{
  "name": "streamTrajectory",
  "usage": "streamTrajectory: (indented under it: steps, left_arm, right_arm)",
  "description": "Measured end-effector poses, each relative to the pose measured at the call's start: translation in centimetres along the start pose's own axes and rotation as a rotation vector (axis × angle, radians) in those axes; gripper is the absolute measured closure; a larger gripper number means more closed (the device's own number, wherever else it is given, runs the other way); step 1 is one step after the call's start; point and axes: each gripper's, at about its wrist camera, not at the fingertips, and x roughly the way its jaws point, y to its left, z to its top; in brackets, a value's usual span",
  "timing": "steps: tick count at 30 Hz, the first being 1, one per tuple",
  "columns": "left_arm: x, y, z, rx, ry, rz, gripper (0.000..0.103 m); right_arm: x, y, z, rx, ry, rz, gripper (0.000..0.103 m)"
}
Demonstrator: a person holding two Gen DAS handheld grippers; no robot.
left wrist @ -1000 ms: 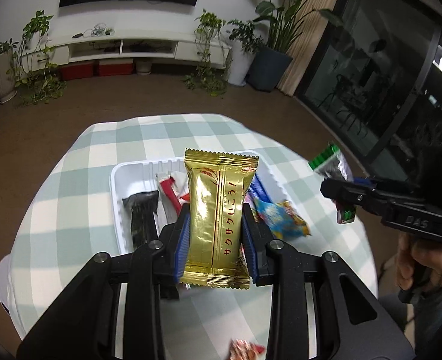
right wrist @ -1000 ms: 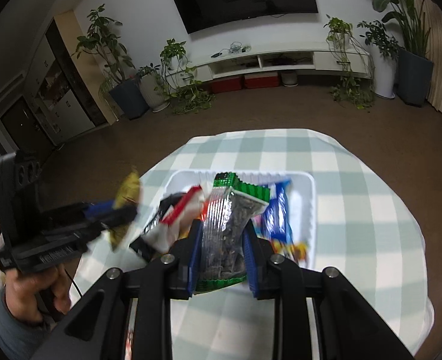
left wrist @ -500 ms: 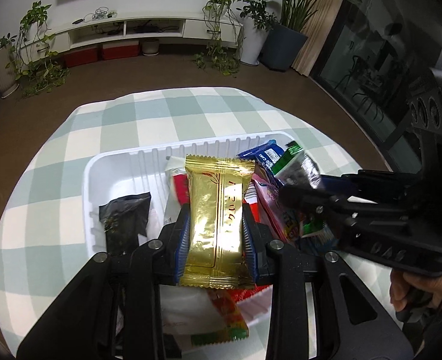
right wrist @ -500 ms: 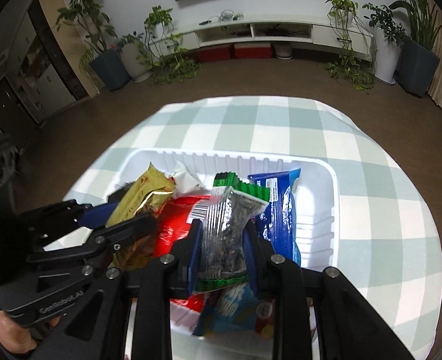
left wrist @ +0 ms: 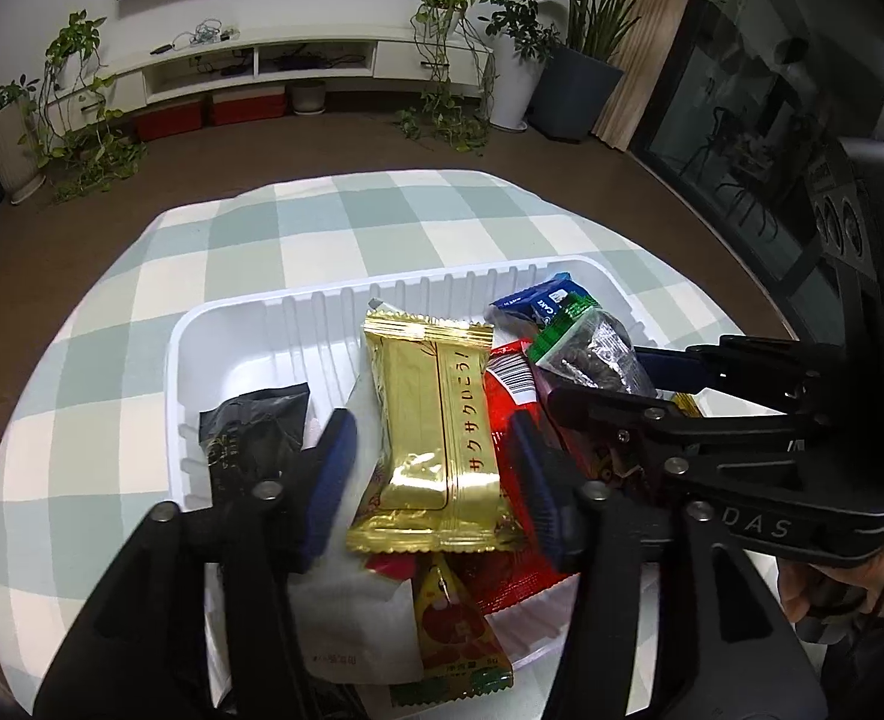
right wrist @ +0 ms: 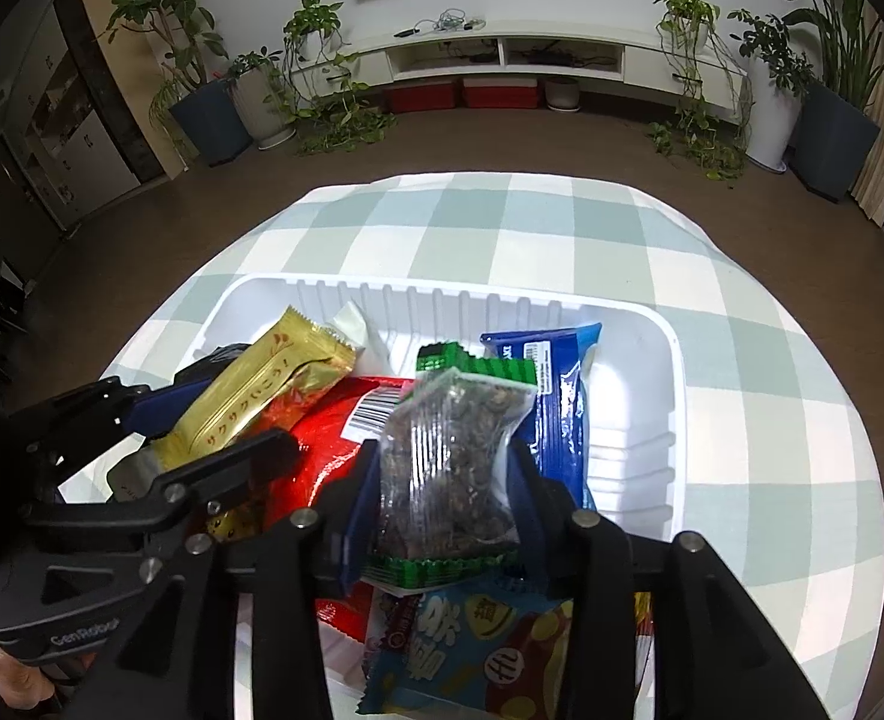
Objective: Organize snacks
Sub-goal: 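Carry both packets into the white tray and open both tools, then move both tools back toward the red-white packets on the table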
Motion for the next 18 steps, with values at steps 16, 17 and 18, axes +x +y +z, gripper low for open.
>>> streamTrajectory:
  steps: [16, 17, 18]
  left_arm:
    - [-9.5, -1.6, -2.4, 0.068, -0.123, 0.070, 0.000]
    - [-10.3, -1.8, -3.0, 0.079, -0.128, 0.072, 0.000]
    - [-11.1, -2.1, -3.6, 0.093, -0.131, 0.078, 0.000]
  right_arm:
    - [-7.2, -0.7, -1.7, 0.063, -0.141, 0.033, 0.022]
    - [-7.7, -0.7, -2.1, 0.072, -0.148, 0.046, 0.021]
    - [-8.4, -0.7, -2.8, 0.080, -0.159, 0.067, 0.019]
